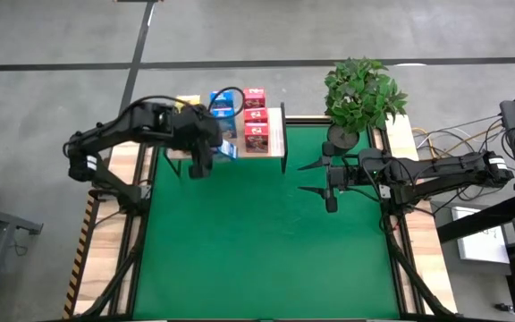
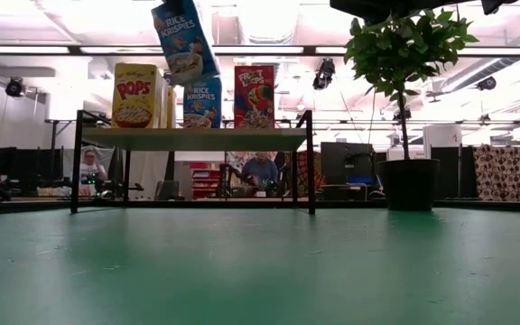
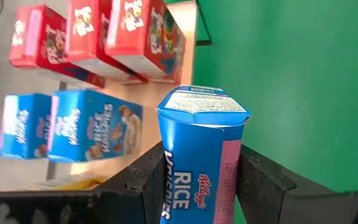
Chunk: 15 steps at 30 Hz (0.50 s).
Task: Stack cereal on shelf
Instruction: Put the blue cereal on the shelf
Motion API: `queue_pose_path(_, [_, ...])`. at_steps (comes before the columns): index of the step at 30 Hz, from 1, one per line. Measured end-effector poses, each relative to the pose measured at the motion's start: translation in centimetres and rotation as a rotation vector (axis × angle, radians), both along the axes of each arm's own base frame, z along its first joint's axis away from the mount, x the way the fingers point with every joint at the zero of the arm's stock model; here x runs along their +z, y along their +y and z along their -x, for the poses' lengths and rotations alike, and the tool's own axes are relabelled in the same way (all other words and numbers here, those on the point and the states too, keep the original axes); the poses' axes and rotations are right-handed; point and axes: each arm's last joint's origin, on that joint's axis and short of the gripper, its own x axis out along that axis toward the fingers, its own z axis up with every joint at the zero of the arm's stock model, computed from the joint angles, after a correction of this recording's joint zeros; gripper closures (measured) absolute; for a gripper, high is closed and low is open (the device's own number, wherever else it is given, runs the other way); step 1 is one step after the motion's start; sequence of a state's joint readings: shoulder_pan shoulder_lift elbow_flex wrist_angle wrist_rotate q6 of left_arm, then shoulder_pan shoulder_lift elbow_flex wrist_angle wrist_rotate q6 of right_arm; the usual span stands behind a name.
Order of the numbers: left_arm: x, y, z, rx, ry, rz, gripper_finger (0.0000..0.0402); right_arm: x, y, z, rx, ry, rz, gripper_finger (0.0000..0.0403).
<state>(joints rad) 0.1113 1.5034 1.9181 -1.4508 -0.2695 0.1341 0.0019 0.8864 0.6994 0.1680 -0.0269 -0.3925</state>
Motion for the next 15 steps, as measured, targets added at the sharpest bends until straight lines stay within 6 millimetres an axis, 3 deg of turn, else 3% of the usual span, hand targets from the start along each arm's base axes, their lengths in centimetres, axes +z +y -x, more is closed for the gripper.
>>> queue_pose_path(9, [1.4,1.6,-0.8,-0.017,0.054,-0.027,0.0255,0.0,0.0,0.0,0.0,0.0,0.0,0.0181])
queue_pose_path(15, [0.9,3.3,-1.8,-0.007,0.077,0.037,0.0255,-0.1,0.0,0.0,-0.001,0.007,-0.011,0.0181])
